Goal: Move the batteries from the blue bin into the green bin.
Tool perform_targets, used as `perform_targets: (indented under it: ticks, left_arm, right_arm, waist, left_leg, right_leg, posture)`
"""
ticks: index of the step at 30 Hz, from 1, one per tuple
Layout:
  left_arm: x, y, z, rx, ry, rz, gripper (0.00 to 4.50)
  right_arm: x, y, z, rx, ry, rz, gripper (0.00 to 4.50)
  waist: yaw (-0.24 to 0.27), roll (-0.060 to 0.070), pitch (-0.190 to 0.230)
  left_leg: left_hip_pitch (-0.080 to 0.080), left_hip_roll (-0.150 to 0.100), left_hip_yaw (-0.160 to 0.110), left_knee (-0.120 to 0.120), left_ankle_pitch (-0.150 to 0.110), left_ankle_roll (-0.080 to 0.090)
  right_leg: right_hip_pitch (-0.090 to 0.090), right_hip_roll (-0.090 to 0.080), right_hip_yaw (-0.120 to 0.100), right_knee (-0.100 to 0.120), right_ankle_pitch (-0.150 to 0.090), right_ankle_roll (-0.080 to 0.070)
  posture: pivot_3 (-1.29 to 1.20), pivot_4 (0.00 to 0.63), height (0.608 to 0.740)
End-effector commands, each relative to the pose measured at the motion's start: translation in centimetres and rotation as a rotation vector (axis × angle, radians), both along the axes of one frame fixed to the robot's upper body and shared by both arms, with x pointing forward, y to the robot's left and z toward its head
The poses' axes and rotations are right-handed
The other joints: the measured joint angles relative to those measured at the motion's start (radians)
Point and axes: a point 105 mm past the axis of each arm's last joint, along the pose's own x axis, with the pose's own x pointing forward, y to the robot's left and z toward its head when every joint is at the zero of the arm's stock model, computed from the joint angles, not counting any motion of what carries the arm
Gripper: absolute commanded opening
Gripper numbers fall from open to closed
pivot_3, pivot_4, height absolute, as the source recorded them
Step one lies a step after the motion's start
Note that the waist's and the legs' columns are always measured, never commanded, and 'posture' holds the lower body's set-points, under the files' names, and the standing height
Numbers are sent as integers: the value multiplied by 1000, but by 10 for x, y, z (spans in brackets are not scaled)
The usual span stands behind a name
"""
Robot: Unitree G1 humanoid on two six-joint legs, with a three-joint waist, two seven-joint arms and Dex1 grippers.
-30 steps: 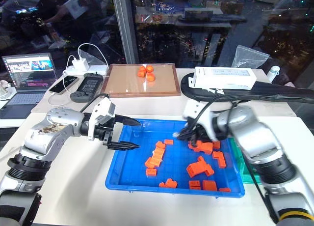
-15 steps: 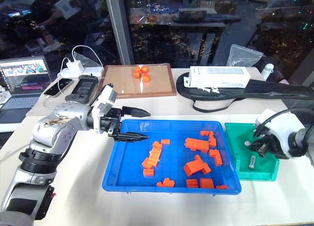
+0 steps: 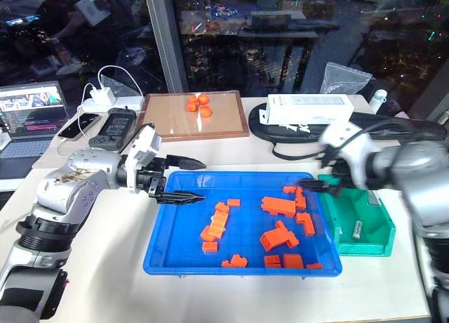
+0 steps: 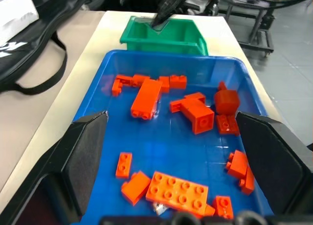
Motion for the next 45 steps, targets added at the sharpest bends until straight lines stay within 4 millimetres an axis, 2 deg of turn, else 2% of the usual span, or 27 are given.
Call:
perform_targets:
  ticks: [1, 4, 9, 13, 17, 20, 21, 25, 26, 33, 38, 40, 41, 43, 45]
  left_arm:
    - [-3, 8, 4, 27, -37, 24, 4500]
    - [-6, 10, 2, 43, -34, 29, 4500]
    - [-8, 12, 3, 52, -37, 45, 4500]
    - [-9, 13, 3, 54, -36, 53, 4500]
    - [-10, 13, 3, 54, -35, 61, 4500]
    - [-12, 15, 3, 59, -32, 66, 4500]
    - [-13, 16, 2, 61, -31, 68, 4500]
    - [-12, 16, 2, 65, -30, 70, 4500]
    - [-12, 15, 2, 65, -30, 69, 4500]
    - [-11, 14, 1, 70, -31, 61, 4500]
    - [-9, 11, -1, 69, -33, 42, 4500]
    - [-6, 9, -1, 68, -40, 41, 4500]
    - [-6, 9, -1, 68, -42, 40, 4500]
    - [-5, 9, -1, 69, -42, 39, 4500]
    - [-5, 10, -1, 72, -42, 39, 4500]
  right_arm:
    - [-12, 40, -17, -8, 24, 154, 4468]
    - [-20, 77, -46, 39, 101, 248, 4468]
    - [-20, 106, -56, 68, 101, 312, 4468]
    - [-16, 113, -66, 73, 131, 315, 4468]
    - [-3, 112, -78, 48, 127, 265, 4468]
    - [-5, 112, -85, 44, 166, 256, 4468]
    - [-5, 111, -88, 39, 178, 247, 4468]
    - [-1, 107, -89, 34, 175, 224, 3445]
    - [0, 107, -86, 39, 168, 220, 3424]
    - [4, 79, -54, 43, 108, 186, 3424]
    - [15, 24, -52, -56, 94, 56, 3424]
    - [20, 2, -58, -125, 83, -8, 4427]
    - [22, -6, -59, -156, 73, -27, 4464]
    - [21, -9, -58, -158, 77, -30, 4464]
    - [19, 2, -51, -121, 68, -4, 4464]
  waist:
    - [7, 0, 0]
    - [10, -2, 0]
    - [15, -2, 0]
    - [13, -1, 0]
    - [13, -1, 0]
    - [12, -1, 0]
    - [12, -1, 0]
    - [11, -1, 0]
    - [11, -1, 0]
    - [14, -2, 0]
    - [17, -1, 0]
    - [19, -2, 0]
    - [19, -2, 0]
    - [18, -2, 0]
    - [12, -2, 0]
  left_leg:
    - [-2, -1, 0, 0, 0, 0]
    - [-2, -1, 1, 2, 0, 0]
    - [-2, -1, 0, 4, 0, 0]
    - [-2, 0, 0, 3, 0, 0]
    - [-2, 0, 0, 3, 0, 0]
    - [-2, 0, 0, 3, 0, 0]
    - [-2, 0, 0, 3, 0, 0]
    - [-2, 0, 0, 3, 0, 0]
    - [-2, 0, 0, 3, 0, 0]
    - [-2, 0, 1, 3, 0, 0]
    - [-2, 0, 1, 2, 0, 0]
    - [-2, -1, 1, 2, 0, 0]
    - [-2, -1, 1, 2, 0, 0]
    - [-2, -1, 2, 2, 0, 0]
    - [-2, 0, 1, 2, 0, 0]
  right_leg:
    - [-1, -1, -1, 0, 0, 0]
    - [0, -2, -1, -1, 0, 0]
    - [0, -2, -2, 1, 0, 0]
    - [0, -1, -2, 1, 0, 0]
    - [0, -1, -2, 1, 0, 0]
    - [0, -1, -2, 1, 0, 0]
    - [0, -1, -2, 1, 0, 0]
    - [0, -1, -2, 1, 0, 0]
    - [0, -1, -2, 1, 0, 0]
    - [0, -1, -2, 1, 0, 0]
    - [0, -1, -2, 0, 0, 0]
    - [0, -2, -2, 0, 0, 0]
    - [0, -2, -2, 0, 0, 0]
    - [0, -2, -2, 0, 0, 0]
    - [-1, -1, -1, 0, 0, 0]
  posture:
    - [0, 150, 740]
    - [0, 150, 740]
    - [0, 150, 740]
    - [0, 150, 740]
    - [0, 150, 740]
    - [0, 150, 740]
    - [0, 150, 740]
    - [0, 150, 740]
    - [0, 150, 740]
    - [0, 150, 740]
    - [0, 150, 740]
    - [0, 150, 740]
    - [0, 150, 740]
    - [0, 150, 740]
    - [0, 150, 740]
